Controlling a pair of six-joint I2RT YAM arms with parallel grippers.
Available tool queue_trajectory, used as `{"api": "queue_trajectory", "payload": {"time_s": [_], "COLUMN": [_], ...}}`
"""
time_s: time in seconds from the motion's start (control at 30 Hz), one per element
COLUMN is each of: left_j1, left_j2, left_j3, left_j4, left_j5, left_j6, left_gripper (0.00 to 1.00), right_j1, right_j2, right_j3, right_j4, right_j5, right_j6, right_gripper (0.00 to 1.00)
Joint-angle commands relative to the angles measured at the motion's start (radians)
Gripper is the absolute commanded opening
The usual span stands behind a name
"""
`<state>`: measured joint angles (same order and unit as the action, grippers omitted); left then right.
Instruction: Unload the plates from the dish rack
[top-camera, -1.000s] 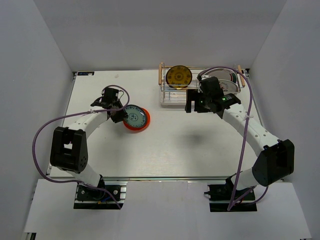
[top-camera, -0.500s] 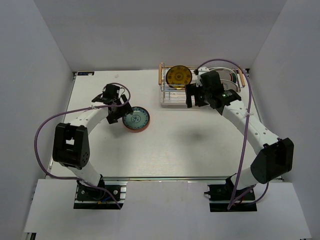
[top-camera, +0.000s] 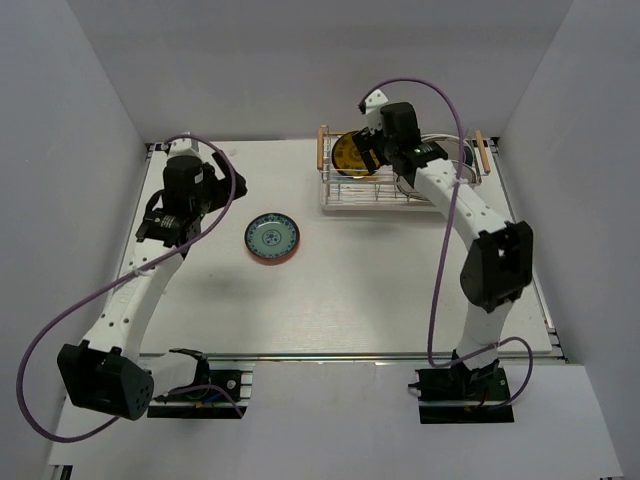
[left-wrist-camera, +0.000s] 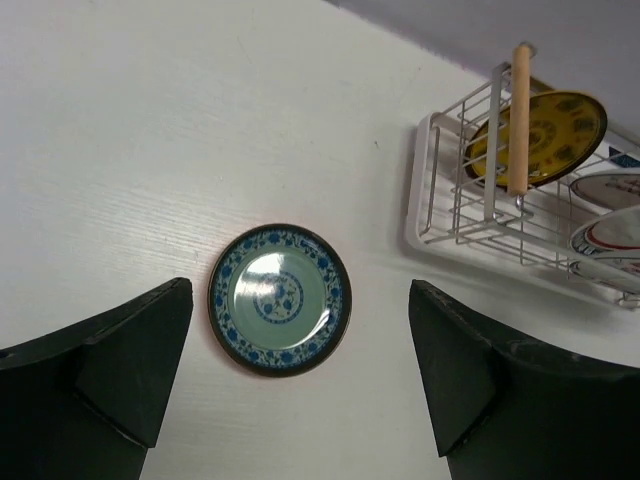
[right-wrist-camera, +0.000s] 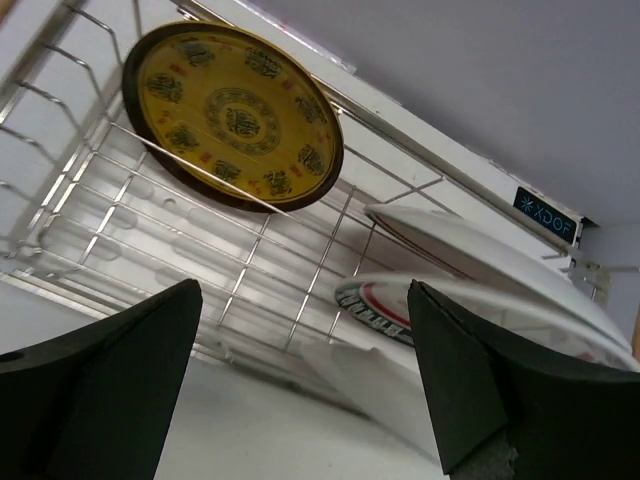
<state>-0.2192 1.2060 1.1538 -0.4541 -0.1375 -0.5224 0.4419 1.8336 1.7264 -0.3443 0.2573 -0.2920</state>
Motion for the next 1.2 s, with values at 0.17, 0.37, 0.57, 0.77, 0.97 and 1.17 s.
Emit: {"api": "queue_trajectory", "payload": {"time_s": [0.17,0.37,0.57,0.77,0.97,1.17], "left_j1": [-0.005,-0.005,-0.005,-0.005,-0.005,-0.005], "left_j2": [0.046,0.107,0.135,0.155,0.173,0.179], "left_j3": [0.004,0.021,0.015,0.012,0.015,0.015], "left_j4": [0.061,0.084,0.094,0.104,0.103,0.104], "left_j5": [-0.057,-0.034,-0.031,-0.03,-0.03,-0.024], "left_j6": [0.059,0.087,0.102,0.105,0.107,0.107], "left_gripper": [0.98,0.98,0.98,0.98,0.98,0.98], "right_j1": [-0.048,-0.089,-0.117,-0.131,-0.141,-0.147], "right_j2": [0.272,0.368,0.424,0.473,0.492,0.492], "right_j3": [0.289,0.354,0.372,0.403,0.412,0.415], "right_j4": [0.054,0.099,0.137,0.156,0.185,0.189], "right_j5": [-0.024,-0.125,-0.188,-0.243,-0.299,-0.314], "right_j6": [-0.138,-0.111,-0.11,-0.098,-0.098,-0.095], "right_gripper": [0.89,0.86,0.78,0.76,0.62,0.36]}}
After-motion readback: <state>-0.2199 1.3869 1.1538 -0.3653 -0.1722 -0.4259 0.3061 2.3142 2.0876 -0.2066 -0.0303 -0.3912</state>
